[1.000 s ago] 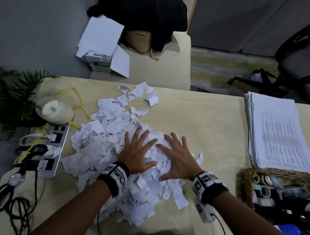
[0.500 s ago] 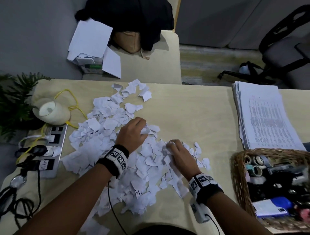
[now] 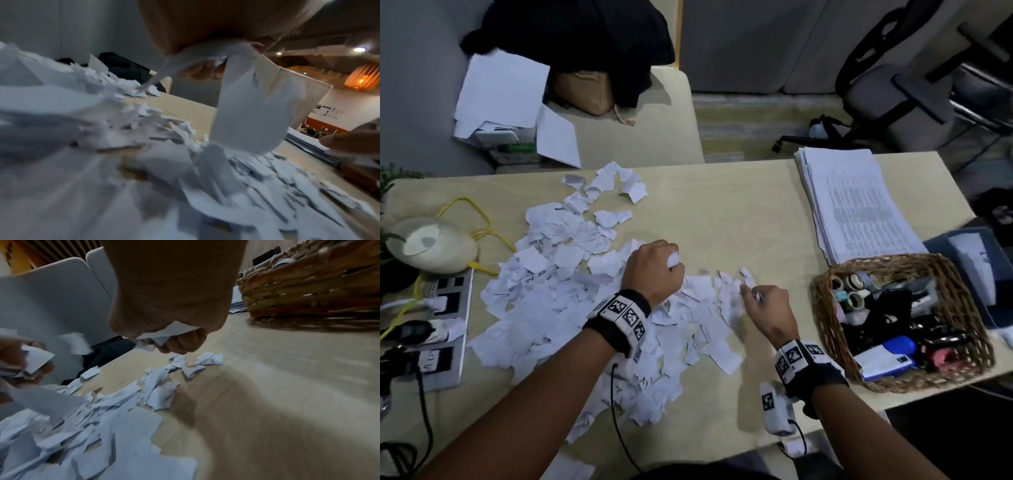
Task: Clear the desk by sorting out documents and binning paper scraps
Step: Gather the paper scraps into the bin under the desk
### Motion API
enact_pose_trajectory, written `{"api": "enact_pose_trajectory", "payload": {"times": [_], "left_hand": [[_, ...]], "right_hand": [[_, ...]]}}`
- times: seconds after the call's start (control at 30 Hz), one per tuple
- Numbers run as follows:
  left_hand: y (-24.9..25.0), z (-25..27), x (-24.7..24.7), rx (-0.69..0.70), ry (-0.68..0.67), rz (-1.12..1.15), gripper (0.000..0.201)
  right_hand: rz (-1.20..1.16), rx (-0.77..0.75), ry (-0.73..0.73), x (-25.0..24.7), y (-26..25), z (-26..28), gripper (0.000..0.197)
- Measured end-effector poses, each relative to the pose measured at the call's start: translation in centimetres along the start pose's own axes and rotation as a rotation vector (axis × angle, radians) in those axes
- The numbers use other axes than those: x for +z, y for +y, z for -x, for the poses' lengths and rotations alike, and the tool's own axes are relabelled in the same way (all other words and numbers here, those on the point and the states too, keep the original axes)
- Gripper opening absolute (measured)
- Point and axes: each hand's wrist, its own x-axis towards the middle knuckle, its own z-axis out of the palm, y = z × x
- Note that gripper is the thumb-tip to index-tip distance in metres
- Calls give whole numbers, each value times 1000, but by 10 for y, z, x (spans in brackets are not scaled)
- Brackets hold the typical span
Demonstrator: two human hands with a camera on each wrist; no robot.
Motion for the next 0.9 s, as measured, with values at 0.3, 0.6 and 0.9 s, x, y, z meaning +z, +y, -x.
{"api": "enact_pose_trajectory", "payload": {"times": [0.3,0.6,0.9], "left_hand": [[6,2,16,-190,38,-59,43],[0,50,39,-146,-475,-552,104],[-4,35,55,189,-547,-661,30]], "right_hand": [[319,-71,31,6,14,-1,57],[577,-361,-165,46,19,-3,60],[244,-269,-45,38,40,1,8]]}}
